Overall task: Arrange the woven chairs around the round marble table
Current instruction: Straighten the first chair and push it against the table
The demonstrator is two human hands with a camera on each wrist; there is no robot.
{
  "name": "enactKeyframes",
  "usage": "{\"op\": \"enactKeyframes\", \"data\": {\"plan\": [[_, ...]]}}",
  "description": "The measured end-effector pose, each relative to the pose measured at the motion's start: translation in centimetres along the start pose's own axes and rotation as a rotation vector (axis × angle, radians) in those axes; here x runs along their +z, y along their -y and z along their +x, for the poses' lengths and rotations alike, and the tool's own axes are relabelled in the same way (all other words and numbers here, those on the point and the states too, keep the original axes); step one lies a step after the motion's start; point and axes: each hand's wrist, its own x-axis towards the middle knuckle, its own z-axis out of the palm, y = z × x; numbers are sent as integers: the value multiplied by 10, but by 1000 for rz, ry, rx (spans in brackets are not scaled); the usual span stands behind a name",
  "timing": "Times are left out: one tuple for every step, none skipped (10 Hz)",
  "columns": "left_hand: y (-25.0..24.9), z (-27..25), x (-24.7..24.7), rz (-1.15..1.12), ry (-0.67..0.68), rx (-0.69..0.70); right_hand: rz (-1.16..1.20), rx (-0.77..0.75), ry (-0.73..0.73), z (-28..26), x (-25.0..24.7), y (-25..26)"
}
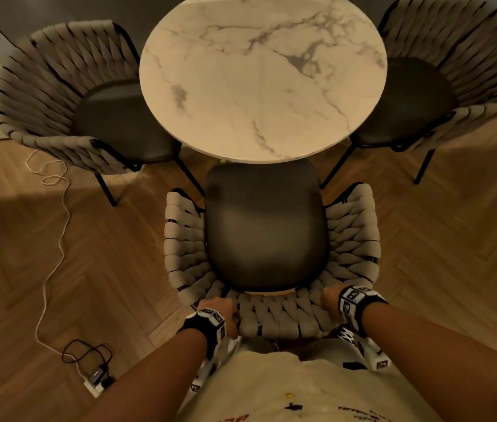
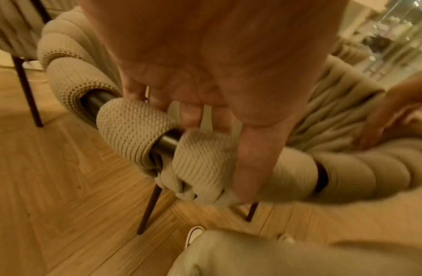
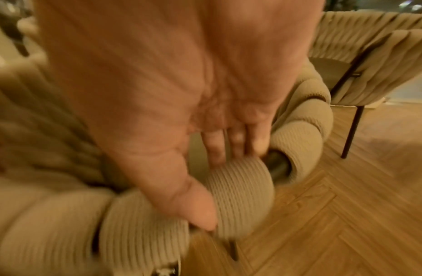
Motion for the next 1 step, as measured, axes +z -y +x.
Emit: {"op": "enactKeyframes", "data": {"plan": [[13, 2, -16, -213, 16, 20, 113, 35, -6, -4, -33, 1]]}}
